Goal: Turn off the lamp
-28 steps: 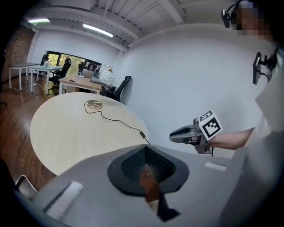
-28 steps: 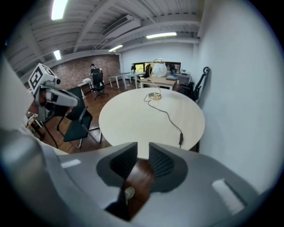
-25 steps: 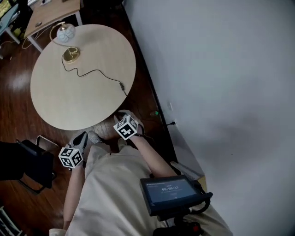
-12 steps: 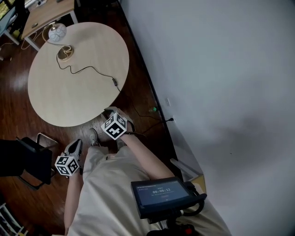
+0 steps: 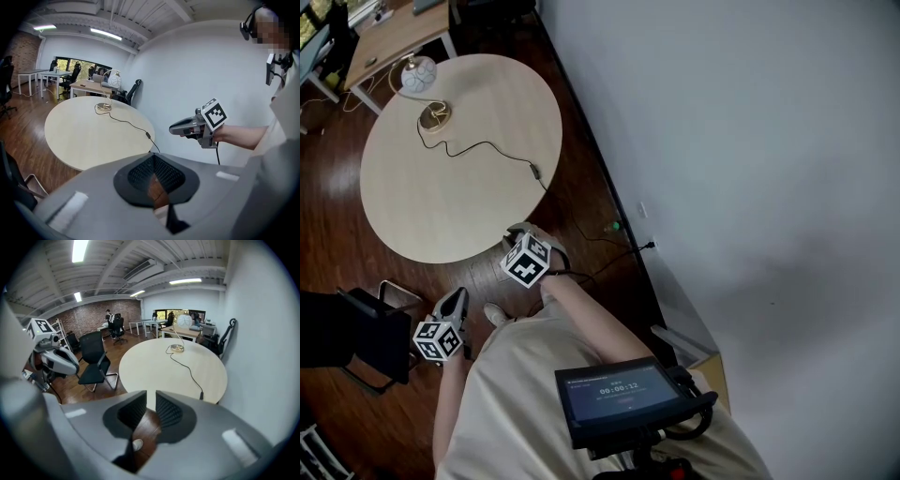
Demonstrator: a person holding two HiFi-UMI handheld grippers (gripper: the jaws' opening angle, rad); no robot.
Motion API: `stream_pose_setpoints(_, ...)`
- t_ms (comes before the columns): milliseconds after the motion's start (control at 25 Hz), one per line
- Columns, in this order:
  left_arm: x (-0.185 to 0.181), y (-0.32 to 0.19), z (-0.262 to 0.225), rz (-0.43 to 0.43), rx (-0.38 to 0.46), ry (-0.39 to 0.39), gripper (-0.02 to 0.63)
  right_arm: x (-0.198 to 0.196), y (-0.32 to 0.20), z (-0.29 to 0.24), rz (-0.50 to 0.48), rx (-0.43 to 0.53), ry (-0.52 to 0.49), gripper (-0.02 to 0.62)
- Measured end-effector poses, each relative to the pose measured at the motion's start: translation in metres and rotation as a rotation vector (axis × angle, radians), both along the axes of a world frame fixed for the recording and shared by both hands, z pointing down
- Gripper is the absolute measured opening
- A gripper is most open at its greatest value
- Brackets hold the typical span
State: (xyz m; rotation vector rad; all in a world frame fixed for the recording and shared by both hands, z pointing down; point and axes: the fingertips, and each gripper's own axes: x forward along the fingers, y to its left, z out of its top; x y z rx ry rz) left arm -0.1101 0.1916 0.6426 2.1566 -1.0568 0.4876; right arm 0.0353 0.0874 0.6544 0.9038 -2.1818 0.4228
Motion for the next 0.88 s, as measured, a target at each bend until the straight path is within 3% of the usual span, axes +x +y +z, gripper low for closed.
stream_pose_setpoints(480, -0.065, 0.008, -0.003, 0.017, -0.010, 0.059, 0.005, -0.071, 0.001, -0.026, -0.002, 0.044, 0.027, 0.058)
stream_pose_setpoints(880, -0.104, 0.003, 0.002, 0.066, -0.023, 0.088, 0.005, -0.114, 0.020, -0.028, 0.021, 0.016, -0.002, 0.052)
